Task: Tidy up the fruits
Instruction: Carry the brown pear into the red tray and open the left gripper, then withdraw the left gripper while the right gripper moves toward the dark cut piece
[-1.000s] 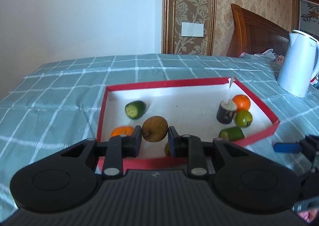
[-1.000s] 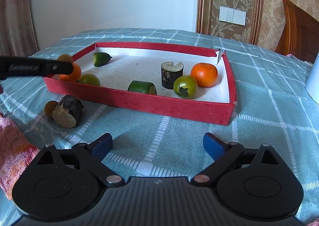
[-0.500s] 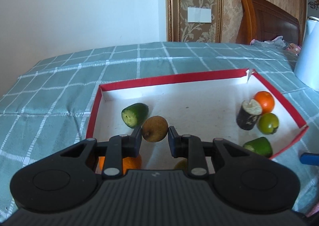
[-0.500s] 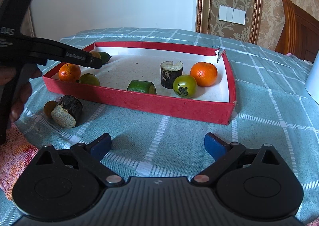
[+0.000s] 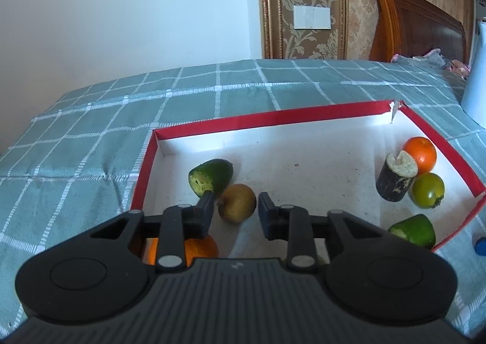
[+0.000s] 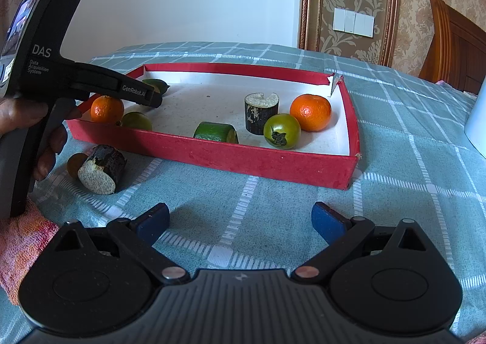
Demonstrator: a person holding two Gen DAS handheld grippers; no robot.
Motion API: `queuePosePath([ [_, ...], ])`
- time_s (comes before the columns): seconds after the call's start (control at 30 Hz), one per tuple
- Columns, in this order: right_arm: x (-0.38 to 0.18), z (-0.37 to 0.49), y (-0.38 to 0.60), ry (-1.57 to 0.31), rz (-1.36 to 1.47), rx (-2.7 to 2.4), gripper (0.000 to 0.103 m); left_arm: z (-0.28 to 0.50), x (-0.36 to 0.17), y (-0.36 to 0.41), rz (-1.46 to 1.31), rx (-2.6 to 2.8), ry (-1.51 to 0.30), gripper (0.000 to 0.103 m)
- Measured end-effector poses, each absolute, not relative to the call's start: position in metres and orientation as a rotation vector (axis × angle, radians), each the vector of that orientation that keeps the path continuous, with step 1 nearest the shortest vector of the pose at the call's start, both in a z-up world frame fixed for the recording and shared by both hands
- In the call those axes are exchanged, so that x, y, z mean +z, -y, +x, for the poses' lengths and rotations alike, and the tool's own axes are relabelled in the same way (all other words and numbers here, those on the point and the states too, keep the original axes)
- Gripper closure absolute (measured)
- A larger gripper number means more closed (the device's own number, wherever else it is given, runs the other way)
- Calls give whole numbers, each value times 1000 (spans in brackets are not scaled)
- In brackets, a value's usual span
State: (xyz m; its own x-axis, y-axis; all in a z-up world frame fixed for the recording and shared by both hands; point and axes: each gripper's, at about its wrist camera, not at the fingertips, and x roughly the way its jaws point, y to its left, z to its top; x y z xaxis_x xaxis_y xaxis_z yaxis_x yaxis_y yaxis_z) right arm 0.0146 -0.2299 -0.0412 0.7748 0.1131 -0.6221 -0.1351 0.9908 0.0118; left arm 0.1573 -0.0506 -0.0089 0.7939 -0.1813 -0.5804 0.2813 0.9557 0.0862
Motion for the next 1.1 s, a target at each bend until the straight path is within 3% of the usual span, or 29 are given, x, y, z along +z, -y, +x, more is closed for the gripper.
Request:
queuePosePath([
  [0.03, -41, 15, 230, -671, -34, 134, 2, 156, -8, 51, 176, -250, -601, 62],
  [0.1, -41, 15, 230, -671, -34, 135, 2, 151, -5, 51, 180, -230, -580, 43],
  [0.27, -41, 15, 230, -672, -34, 136, 1, 130, 7, 33, 117, -205, -521, 40],
  [0.47, -41, 15, 230, -673, -34, 136, 1, 80, 15, -4, 51, -217, -467, 28],
  [0.57, -41, 15, 230, -673, -34, 136, 1, 56, 8, -24, 18, -229, -483, 23],
  [0.93, -41, 14, 229, -662, -31, 147, 1, 32, -25, -57, 12, -211, -577, 21],
  [1.1, -39, 5, 224, -604, -44, 181, 1, 34, -27, -61, -6, -222, -601, 11],
])
